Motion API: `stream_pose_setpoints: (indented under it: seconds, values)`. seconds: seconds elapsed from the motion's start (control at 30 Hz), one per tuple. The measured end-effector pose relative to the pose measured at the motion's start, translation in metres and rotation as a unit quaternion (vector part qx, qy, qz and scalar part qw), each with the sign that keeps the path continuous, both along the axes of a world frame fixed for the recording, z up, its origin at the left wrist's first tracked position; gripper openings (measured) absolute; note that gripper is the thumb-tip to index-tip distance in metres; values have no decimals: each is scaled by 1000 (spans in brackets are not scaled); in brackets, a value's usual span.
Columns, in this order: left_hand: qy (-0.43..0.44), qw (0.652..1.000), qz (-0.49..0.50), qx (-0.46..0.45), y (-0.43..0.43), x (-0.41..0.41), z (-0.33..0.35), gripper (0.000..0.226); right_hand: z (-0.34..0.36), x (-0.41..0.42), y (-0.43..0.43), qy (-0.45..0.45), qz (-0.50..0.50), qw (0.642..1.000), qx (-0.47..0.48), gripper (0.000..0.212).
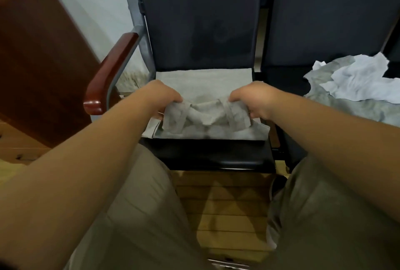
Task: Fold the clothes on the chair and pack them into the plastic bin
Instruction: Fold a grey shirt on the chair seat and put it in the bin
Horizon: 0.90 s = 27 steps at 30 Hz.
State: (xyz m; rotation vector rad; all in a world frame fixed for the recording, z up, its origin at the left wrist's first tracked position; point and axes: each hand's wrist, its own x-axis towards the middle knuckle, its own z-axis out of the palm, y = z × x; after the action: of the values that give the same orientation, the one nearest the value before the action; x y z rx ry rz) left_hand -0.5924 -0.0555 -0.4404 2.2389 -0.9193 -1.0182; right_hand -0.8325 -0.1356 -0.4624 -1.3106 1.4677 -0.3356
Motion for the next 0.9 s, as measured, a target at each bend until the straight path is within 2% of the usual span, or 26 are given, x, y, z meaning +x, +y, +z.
stream_pose_setpoints:
  seconds: [0.1, 0.3, 0.43, 0.57, 0.67, 0.73, 0.83, 0.9]
  values:
    - [-3, 1000, 16, 12, -31, 5, -16, 23, -10, 15, -25, -17, -13, 998, 56, 35]
    - [31, 997, 52, 41, -82, 26, -58, 24, -39, 40, -71, -52, -15, 991, 126, 48]
    - [17, 998, 18, 56, -104, 37, -84, 30, -61, 45, -83, -90, -21, 982, 166, 21]
    - [32, 991, -59, 119, -113, 42, -89, 28, -77, 42, -92, -32, 41, 983, 177, 37]
    - [26, 973, -131, 186, -112, 48, -91, 45, -77, 40, -92, 38, 105, 983, 147, 38]
    - [5, 963, -166, 214, -109, 50, -93, 42, -76, 39, -89, 81, 136, 981, 115, 40]
    - [-15, 959, -183, 215, -105, 53, -94, 34, -78, 40, -86, 125, 150, 978, 72, 65]
    - [-13, 965, -171, 199, -104, 56, -92, 29, -76, 43, -84, 123, 146, 980, 60, 68]
